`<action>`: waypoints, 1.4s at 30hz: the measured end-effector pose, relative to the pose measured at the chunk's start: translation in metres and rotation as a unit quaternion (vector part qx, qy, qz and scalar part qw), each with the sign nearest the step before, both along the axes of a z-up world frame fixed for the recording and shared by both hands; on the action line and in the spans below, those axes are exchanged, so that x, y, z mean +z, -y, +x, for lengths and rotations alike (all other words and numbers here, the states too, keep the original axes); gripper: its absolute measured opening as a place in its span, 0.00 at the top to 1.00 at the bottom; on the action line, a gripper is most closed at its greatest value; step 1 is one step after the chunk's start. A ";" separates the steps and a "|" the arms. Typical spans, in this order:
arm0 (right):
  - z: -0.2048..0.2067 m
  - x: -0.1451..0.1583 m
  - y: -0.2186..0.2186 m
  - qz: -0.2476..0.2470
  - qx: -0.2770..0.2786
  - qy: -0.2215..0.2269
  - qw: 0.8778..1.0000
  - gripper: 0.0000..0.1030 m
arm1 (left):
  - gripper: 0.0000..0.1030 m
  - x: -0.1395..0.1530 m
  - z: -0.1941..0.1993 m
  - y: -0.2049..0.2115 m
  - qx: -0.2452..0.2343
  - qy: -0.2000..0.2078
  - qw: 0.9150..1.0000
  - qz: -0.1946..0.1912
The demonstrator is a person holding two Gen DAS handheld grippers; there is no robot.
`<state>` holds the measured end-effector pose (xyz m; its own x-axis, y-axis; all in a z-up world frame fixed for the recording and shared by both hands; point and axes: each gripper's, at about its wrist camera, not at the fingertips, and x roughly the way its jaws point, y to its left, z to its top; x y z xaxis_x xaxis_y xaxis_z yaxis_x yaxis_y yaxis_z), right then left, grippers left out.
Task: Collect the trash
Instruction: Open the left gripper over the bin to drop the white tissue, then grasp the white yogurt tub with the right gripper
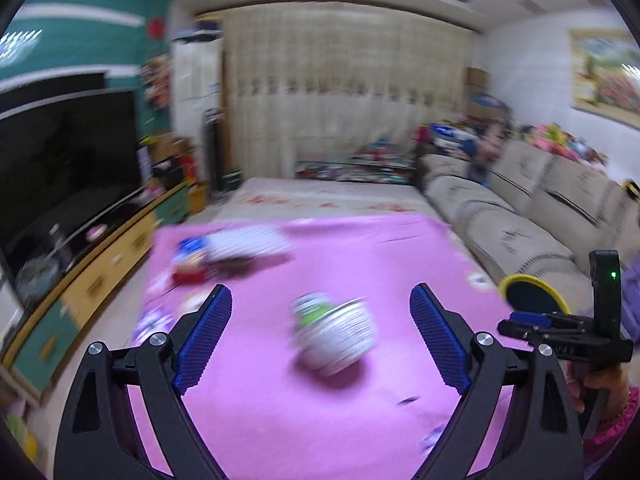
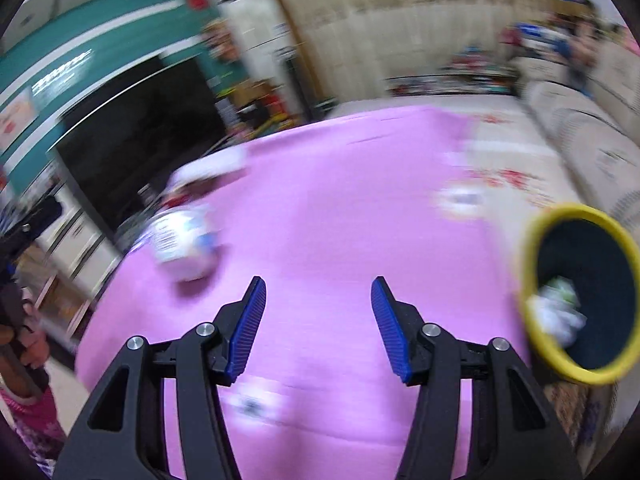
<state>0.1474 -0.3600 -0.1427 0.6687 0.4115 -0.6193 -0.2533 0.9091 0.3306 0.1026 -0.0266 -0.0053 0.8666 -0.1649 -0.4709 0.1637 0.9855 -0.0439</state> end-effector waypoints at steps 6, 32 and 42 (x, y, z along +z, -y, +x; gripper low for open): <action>0.017 0.001 -0.101 -0.001 0.087 0.006 0.996 0.32 | 0.13 -0.021 -0.012 -0.069 0.031 -0.009 0.998 -0.047; 0.079 -0.017 -0.174 -0.046 0.087 -0.026 0.995 0.30 | 0.13 -0.042 0.008 -0.063 0.001 -0.030 0.997 -0.072; 0.053 0.016 -0.145 -0.043 0.081 0.002 0.996 0.30 | 0.13 -0.043 0.009 -0.057 -0.009 -0.029 0.997 -0.069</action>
<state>0.2006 -0.2148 -0.1264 0.6007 0.4605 -0.6536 -0.4008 0.8808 0.2522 0.1115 0.0306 -0.0487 0.8350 -0.2471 -0.4915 0.1744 0.9663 -0.1896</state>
